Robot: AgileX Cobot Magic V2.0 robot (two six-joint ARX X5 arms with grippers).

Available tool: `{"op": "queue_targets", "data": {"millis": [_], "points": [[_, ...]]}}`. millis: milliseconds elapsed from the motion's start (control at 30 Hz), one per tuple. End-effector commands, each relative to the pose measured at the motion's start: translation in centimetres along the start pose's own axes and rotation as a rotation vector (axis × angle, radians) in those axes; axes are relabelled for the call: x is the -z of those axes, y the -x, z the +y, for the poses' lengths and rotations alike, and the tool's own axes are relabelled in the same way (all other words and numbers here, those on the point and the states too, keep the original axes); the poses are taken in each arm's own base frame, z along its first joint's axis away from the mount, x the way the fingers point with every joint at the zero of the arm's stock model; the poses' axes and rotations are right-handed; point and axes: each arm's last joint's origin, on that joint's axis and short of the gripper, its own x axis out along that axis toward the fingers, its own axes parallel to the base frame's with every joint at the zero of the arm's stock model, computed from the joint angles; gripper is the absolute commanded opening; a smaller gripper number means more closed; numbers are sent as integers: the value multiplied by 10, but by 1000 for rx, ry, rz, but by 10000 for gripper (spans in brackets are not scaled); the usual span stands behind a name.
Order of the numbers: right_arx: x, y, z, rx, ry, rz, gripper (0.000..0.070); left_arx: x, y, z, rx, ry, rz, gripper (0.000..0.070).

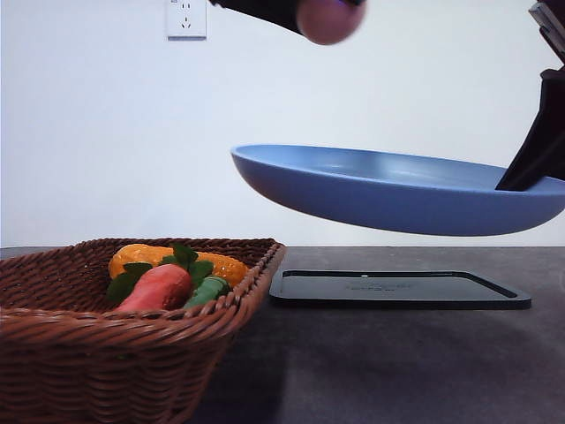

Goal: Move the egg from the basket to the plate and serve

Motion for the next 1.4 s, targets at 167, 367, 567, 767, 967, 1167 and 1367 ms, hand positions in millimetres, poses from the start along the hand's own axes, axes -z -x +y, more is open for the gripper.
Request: {"op": "queue_targets", "data": {"millis": [167, 367, 567, 767, 967, 1167, 1367], "points": [[-1, -1, 1, -13, -5, 5, 0, 10, -52, -2, 52, 20, 160, 139], [-1, -1, 1, -11, -8, 9, 0, 20, -83, 0, 74, 35, 243, 139], [-1, -1, 1, -9, -12, 13, 0, 23, -90, 1, 78, 39, 262, 165], [-1, -1, 1, -9, -12, 13, 0, 23, -90, 1, 79, 33, 261, 363], [0, -1, 0, 1, -18, 17, 0, 20, -83, 1, 75, 33, 249, 407], [-1, -2, 0, 3, -34, 20, 0, 9, -57, 1, 59, 40, 223, 407], [-13, -1, -13, 45, -94, 23, 0, 2, -15, 2, 22, 65, 154, 406]]}}
